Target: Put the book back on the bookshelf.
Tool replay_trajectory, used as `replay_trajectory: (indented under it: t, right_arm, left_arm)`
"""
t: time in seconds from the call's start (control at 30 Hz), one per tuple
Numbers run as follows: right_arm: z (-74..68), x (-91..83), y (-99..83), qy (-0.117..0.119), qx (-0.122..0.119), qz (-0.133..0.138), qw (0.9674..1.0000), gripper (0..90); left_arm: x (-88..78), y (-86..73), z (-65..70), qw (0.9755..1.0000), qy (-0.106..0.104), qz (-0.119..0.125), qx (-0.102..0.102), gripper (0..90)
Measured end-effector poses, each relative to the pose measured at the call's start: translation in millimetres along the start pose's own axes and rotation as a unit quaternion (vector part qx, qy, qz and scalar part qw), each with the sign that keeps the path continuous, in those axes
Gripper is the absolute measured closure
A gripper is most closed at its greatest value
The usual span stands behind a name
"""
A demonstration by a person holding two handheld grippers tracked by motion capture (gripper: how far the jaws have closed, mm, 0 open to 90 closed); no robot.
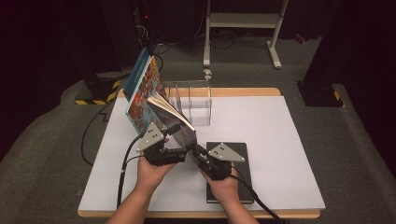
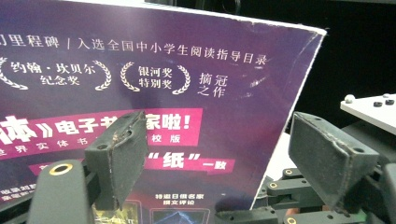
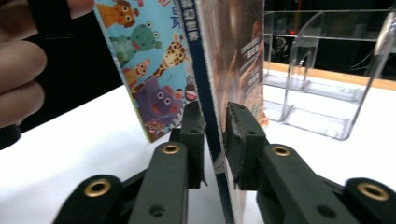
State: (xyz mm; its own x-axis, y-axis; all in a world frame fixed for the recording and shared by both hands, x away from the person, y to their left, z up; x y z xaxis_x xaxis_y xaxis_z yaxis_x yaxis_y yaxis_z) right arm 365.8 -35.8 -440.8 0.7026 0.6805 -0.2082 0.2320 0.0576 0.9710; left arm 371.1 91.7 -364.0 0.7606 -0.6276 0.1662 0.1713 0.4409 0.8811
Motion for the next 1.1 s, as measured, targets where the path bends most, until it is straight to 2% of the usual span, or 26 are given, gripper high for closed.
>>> replay_trajectory:
  t: [0.07,0.1,0.23,0.37,0.5,0.63,0.67,0.8,0.83,0.9,0.93,1.03,1.07,1.1]
  right_arm:
    - [-0.7,0.0,0.4,-0.003,-0.004,0.001,1.0,78.6]
    - [-5.0,0.6,0.5,-0.003,-0.015,0.001,0.9999,79.3]
    - [-12.8,1.8,0.6,0.0,-0.027,-0.001,0.9996,79.2]
    - [-27.6,7.2,2.0,0.022,-0.033,-0.005,0.9992,77.3]
    - [-34.8,11.2,3.0,0.034,-0.03,-0.004,0.999,75.2]
    - [-41.4,14.8,2.8,0.048,-0.029,-0.005,0.9984,71.6]
    - [-46.6,17.4,1.5,0.059,-0.028,-0.006,0.9979,69.3]
    - [-49.0,19.4,1.4,0.065,-0.021,-0.004,0.9976,67.7]
    - [-49.3,19.6,1.3,0.068,-0.019,-0.004,0.9975,67.3]
    - [-49.6,19.5,1.0,0.068,-0.02,-0.004,0.9975,66.7]
    - [-49.7,19.6,1.0,0.069,-0.02,-0.004,0.9974,66.4]
    - [-50.0,19.8,0.8,0.075,-0.018,-0.003,0.997,65.3]
    - [-50.8,20.0,0.6,0.075,-0.021,-0.002,0.9969,65.0]
    - [-51.1,19.8,0.5,0.076,-0.022,-0.002,0.9969,64.4]
  left_arm:
    - [0.2,-1.1,-0.8,1.0,0.001,-0.005,0.001,19.4]
    - [0.0,-2.4,-1.8,1.0,0.001,-0.008,0.001,18.9]
    - [-2.1,-2.7,-3.0,1.0,0.004,-0.007,-0.004,18.6]
    - [-8.6,-1.1,-5.3,0.9999,0.01,-0.001,-0.003,17.9]
    - [-14.2,1.5,-8.4,0.9998,0.017,0.007,-0.004,17.6]
    - [-15.4,1.1,-9.7,0.9997,0.025,0.005,0.001,18.0]
    - [-16.0,0.2,-11.0,0.9995,0.03,0.006,0.007,18.2]
    - [-16.0,-1.3,-13.5,0.999,0.042,0.006,0.012,20.1]
    - [-14.8,-3.7,-14.3,0.9984,0.052,0.006,0.019,20.4]
    - [-14.2,-5.5,-15.0,0.9979,0.058,0.006,0.027,21.0]
    - [-13.5,-7.1,-15.4,0.9969,0.07,0.008,0.036,21.9]
    - [-11.9,-9.4,-13.9,0.9958,0.08,0.015,0.042,23.5]
    - [-11.5,-11.2,-14.0,0.9941,0.091,0.021,0.055,25.5]
    - [-11.7,-11.2,-14.8,0.9934,0.096,0.023,0.058,27.4]
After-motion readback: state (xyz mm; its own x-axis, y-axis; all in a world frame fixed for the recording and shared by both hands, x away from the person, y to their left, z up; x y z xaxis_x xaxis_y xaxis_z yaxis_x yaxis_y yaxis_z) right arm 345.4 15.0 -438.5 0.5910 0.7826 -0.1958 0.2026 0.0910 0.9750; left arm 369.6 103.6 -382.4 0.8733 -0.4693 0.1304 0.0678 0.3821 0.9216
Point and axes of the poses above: each handheld gripper's, and its own axes: x roughly forward along the jaws, y roughly out of its top, z roughly to its right, the point moved 4 cm from there along x, roughly forward along the jaws, and after that the axes turned 5 degrees about z, right-handed, at the moved point
